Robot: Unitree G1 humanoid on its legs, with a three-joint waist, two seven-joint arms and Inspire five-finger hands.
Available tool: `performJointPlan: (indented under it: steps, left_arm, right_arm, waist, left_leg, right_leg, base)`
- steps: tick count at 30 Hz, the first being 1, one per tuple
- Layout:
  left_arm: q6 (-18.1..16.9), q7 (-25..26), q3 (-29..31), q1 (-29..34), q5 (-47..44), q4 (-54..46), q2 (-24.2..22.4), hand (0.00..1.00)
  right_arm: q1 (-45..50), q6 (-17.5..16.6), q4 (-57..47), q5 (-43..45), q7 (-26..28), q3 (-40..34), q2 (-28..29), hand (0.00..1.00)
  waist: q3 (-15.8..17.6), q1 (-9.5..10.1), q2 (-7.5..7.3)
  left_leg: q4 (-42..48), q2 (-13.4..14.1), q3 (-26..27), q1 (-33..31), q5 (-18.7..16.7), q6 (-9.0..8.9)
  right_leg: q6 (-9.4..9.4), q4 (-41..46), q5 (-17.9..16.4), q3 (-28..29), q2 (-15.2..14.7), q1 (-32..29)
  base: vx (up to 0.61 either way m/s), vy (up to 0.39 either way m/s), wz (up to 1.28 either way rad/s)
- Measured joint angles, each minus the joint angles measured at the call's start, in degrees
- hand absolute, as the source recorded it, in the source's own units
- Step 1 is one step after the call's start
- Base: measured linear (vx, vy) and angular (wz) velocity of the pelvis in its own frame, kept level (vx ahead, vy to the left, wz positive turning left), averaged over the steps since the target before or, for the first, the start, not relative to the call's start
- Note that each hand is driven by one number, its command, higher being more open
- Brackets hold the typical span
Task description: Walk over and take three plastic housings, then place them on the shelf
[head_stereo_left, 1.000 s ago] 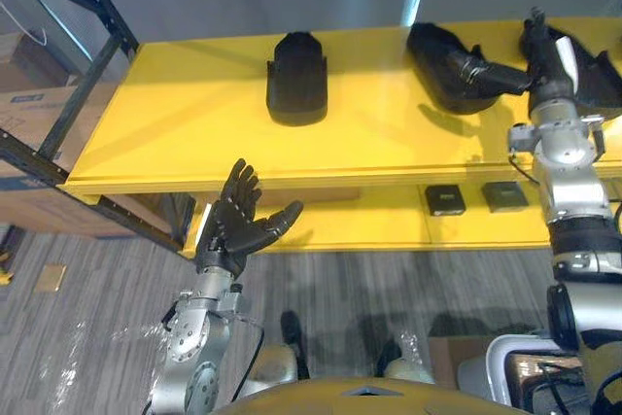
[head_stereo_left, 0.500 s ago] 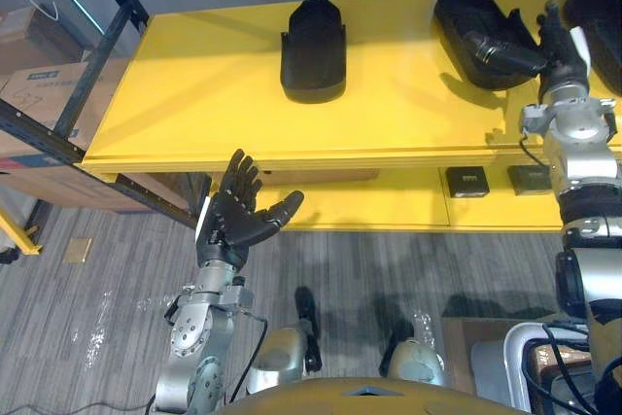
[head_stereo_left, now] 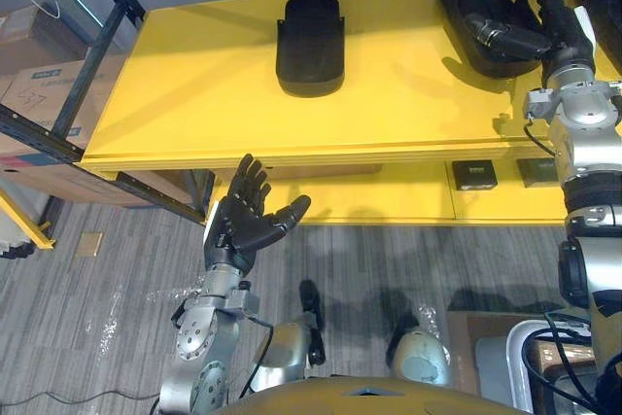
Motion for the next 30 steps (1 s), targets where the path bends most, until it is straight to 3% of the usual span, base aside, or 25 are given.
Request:
performJointPlan:
  steps: [11,19,26,30]
  left_arm:
    - [-0.2,-0.1,1.8,0.0,0.2,0.0,0.0,1.00]
    - [-0.8,-0.4,2.4,-0.1,0.3,-0.2,0.0,1.00]
    - [-0.8,-0.5,2.4,-0.1,0.5,-0.2,0.0,1.00]
    - [-0.9,-0.5,2.5,-0.2,0.5,-0.2,0.0,1.00]
  right_arm:
    - [0.5,-0.3,-0.6,-0.1,6.0,0.2,-0.7,1.00]
    - [2.4,-2.6,-2.2,-0.1,8.7,0.7,-0.9,1.00]
    - [4.6,-3.1,-5.3,-0.3,8.0,1.7,-0.9,1.00]
    - [6.5,-4.3,-6.1,-2.5,2.3,2.1,-0.9,1.00]
  waist:
    - [1.7,-0.01,-0.21]
    - [2.3,0.01,-1.22]
    - [2.3,0.06,-1.25]
    - [2.3,0.40,-1.62]
  left_leg:
    - [0.0,-0.3,-0.1,0.7,-0.4,-0.49]
    - [0.0,-0.4,-0.1,0.7,-0.2,-0.29]
    - [0.0,-0.4,-0.1,0.7,-0.2,-0.23]
    - [0.0,-0.3,-0.2,0.9,-0.2,-0.27]
  right_leg:
    - [0.38,-0.1,-0.1,-0.2,-0.4,0.8]
    - [0.37,-0.2,0.0,-0.3,-0.5,0.9]
    - [0.48,-0.5,0.2,-0.5,-0.5,1.1]
    - [0.86,-2.2,0.8,-0.8,0.1,2.2]
  base:
    - [0.00,0.000,0.00]
    - [0.00,0.000,0.00]
    - [0.00,0.000,0.00]
    - [0.03,-0.001,0.02]
